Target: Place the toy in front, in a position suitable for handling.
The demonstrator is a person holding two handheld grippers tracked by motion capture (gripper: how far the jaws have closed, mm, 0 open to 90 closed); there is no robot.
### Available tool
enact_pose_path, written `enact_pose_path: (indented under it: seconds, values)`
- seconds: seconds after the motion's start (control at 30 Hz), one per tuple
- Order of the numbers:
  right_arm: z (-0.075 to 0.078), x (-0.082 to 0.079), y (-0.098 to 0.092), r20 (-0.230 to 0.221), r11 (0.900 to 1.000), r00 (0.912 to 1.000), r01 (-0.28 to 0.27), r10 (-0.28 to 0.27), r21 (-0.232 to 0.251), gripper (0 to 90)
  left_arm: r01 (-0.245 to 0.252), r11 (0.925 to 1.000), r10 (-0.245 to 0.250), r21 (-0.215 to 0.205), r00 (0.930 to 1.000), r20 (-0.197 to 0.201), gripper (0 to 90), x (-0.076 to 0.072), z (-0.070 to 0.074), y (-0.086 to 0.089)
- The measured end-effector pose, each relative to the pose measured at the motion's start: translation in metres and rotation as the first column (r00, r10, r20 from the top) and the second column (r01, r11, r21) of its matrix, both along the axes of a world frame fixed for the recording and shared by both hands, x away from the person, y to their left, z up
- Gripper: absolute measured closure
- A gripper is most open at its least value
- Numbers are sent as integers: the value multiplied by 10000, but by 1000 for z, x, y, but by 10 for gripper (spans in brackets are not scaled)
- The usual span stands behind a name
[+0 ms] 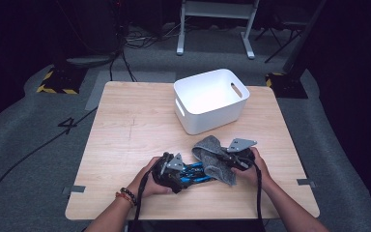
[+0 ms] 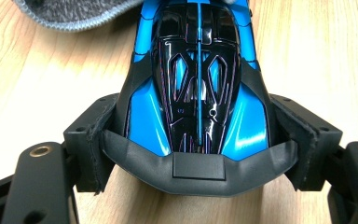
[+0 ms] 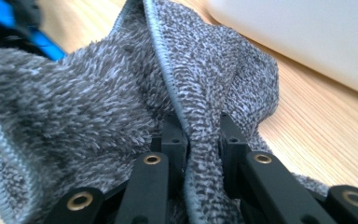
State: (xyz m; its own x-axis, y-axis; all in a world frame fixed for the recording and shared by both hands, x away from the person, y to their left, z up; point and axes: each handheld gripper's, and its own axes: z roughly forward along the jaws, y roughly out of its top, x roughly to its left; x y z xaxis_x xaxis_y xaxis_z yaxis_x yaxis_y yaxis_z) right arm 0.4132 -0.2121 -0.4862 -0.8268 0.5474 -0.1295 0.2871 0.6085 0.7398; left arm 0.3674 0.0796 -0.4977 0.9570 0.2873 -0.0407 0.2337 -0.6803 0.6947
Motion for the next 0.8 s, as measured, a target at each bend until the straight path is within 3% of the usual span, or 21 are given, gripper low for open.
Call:
enact_pose_path:
  seconds: [0.1,0.17,0.27,0.3,0.33,0.4,0.5,0.7,0.8]
  values:
    - [-6,5,1,5,9995,9995,318,-318,-67,766,97,9999,-97,-36,9998,-145,244,1,-1,3]
    - [-7,5,1,-73,9997,9997,235,-236,-72,764,161,9999,-162,-35,9997,-198,244,0,0,3]
    - [-9,4,2,-138,9996,9997,-189,186,-196,762,258,9996,-261,-116,9993,-255,244,0,-1,3]
    - [-8,3,3,-339,9974,9971,-692,686,-186,767,253,9996,-255,-110,9993,-272,244,0,-1,2]
    - [-8,3,3,-339,9974,9971,-692,686,-186,767,249,9996,-251,-99,9994,-257,244,0,-1,1]
    - [-8,0,4,-572,9909,9897,-1329,1316,-202,772,254,9997,-255,-35,9995,-207,243,0,-2,0]
    - [-5,-4,7,-605,9800,9806,-1902,1867,-590,787,199,9998,-197,48,9994,-274,237,2,-3,0]
    - [-4,-6,3,-1112,9695,9656,-2412,2352,-438,797,-46,9999,49,91,9994,-334,215,7,-3,4]
    - [-2,-8,3,-1326,9601,9546,-2753,2669,-488,797,-436,9990,439,95,9986,-308,161,8,-3,6]
